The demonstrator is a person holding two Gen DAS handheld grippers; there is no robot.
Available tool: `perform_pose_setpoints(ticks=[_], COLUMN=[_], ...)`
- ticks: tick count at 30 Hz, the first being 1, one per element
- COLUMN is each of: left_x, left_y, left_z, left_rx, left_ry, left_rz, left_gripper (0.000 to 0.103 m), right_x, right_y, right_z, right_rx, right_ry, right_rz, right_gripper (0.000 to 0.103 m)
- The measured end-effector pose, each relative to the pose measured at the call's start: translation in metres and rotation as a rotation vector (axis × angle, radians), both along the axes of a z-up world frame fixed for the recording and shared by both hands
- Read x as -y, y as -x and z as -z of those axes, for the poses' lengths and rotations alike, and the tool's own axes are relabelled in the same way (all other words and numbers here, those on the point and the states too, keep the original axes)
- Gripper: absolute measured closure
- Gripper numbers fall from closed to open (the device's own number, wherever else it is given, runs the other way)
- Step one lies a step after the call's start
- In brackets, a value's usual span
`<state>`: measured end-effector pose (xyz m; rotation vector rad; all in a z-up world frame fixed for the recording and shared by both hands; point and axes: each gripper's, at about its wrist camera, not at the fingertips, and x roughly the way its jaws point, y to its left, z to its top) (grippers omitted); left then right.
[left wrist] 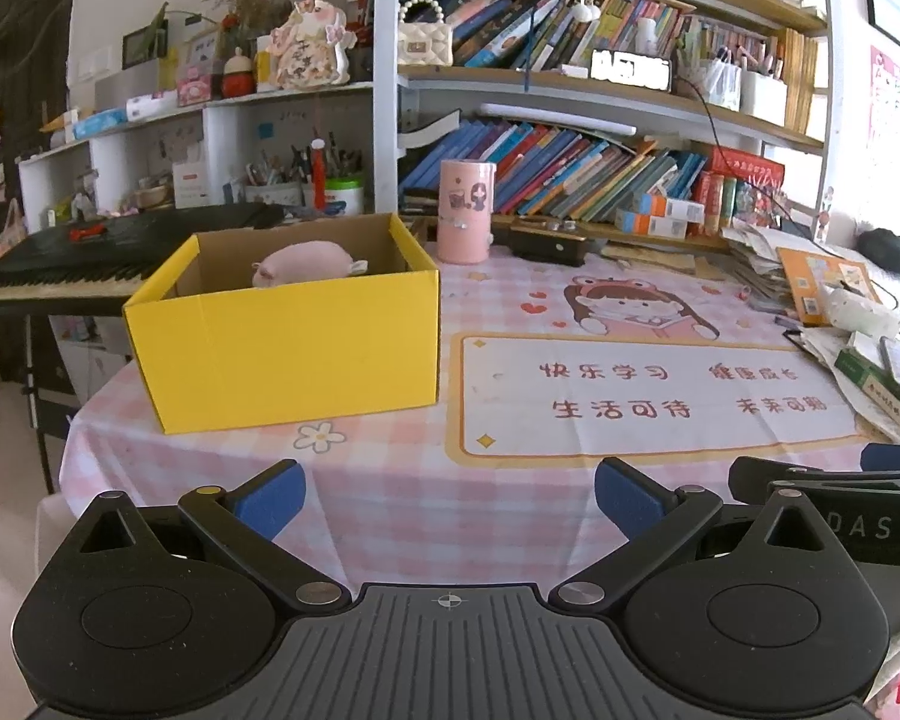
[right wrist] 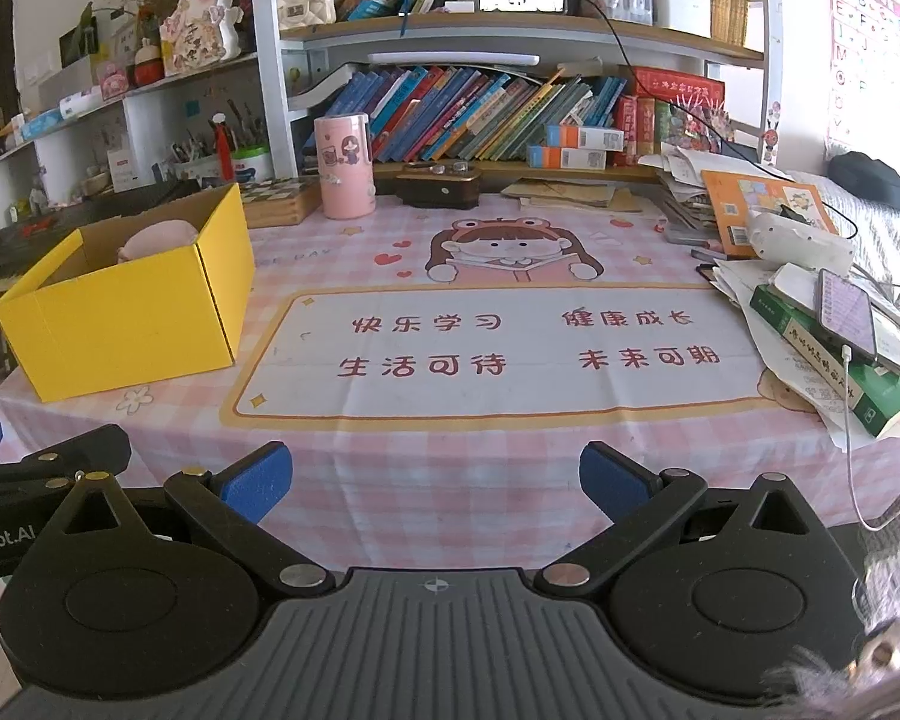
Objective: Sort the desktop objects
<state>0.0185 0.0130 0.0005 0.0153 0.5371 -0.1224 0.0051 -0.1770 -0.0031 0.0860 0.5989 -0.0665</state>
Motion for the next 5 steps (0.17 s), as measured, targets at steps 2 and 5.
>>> perform_pose_setpoints(ticks=[2, 5], left_x=[-0.0003, -0.0013], left_y=[-0.0003, -0.0016], left_z=[0.0006, 0.0012], left_rx=[-0.001, -0.005], left_ry=[-0.001, 0.000], left_rz=[-0.005, -0.010], left_gripper=[0.000, 0.000], right_x=[-0.0011, -0.0036], right_y=[-0.0003, -0.0008], right_z=[0.0009, 0.0021], right_rx=[-0.002, -0.005], right_ry=[0.000, 0.001], right_rz=[-0.003, -0.007], right_gripper=[0.000, 0.000])
